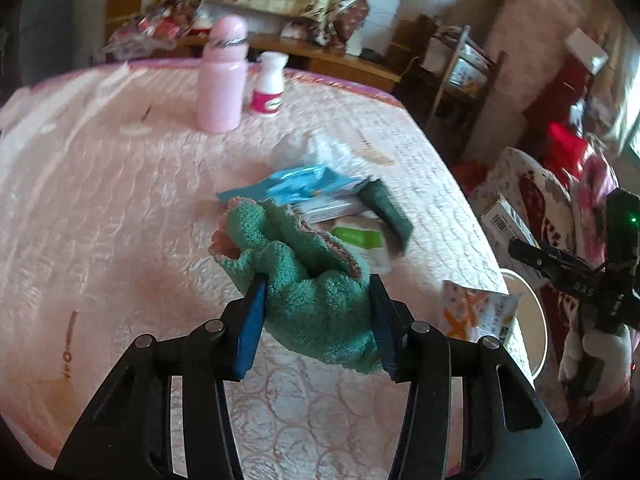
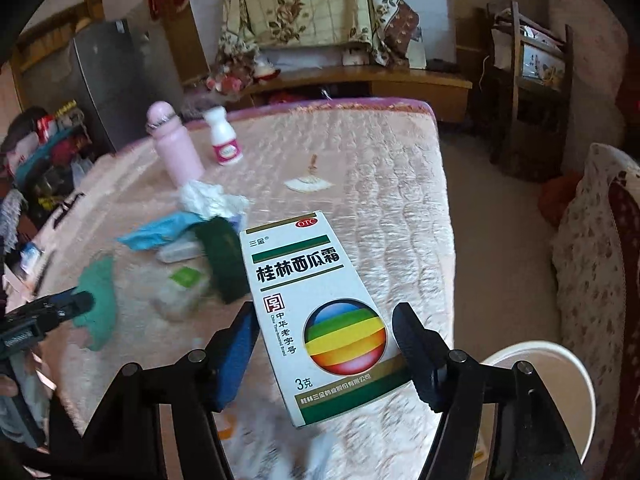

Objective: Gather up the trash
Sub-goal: 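Grasp the green towel with the left tool while the right tool grasps the medicine box, then carry the green towel and medicine box over the white bucket and release both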

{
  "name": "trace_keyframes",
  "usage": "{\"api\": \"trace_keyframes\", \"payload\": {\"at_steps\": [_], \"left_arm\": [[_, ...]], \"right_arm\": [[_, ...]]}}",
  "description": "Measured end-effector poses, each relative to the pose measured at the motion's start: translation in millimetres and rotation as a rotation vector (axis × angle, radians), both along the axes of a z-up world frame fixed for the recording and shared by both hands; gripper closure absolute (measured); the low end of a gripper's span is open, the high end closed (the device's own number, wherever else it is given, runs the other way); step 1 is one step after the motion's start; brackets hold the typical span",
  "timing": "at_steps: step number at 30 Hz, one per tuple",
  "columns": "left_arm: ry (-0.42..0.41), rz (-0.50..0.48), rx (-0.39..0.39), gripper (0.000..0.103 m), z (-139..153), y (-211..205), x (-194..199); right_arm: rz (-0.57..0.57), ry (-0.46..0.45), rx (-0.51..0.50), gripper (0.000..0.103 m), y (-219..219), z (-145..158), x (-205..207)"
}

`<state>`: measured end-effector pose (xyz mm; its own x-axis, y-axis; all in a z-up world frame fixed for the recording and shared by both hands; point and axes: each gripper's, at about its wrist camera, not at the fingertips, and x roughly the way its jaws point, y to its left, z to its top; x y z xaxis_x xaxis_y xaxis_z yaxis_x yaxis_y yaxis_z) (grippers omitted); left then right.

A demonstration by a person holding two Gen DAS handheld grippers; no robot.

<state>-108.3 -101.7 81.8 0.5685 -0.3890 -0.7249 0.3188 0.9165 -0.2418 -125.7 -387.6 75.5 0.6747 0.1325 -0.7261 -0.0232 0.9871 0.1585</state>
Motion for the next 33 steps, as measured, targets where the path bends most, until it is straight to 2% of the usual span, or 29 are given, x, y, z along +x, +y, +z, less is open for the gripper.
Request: {"api": "trace_keyframes", "payload": {"at_steps": [10,23,24,33], "left_arm": [[-0.047,-0.064,0.014,0.057,14,-24,-20],[-0.113,-0.137,0.047,0.057,29,-59,-46],[-0.113,-0.140,0.047,0.057,29,-61,-46],[-0.099,-0.139,0.049,0.057,26,-63,-46]], "right_arm": [[-0.020,-0.021,0.058,0.037,17,4,-55],[-0.079,-0.048,0.070,0.040,11,10,-89],[-0.083,-0.047,0.069,0.044,9,10,-90],[-0.046,0.026,0.076,0.045,6,-5,-94]]}}
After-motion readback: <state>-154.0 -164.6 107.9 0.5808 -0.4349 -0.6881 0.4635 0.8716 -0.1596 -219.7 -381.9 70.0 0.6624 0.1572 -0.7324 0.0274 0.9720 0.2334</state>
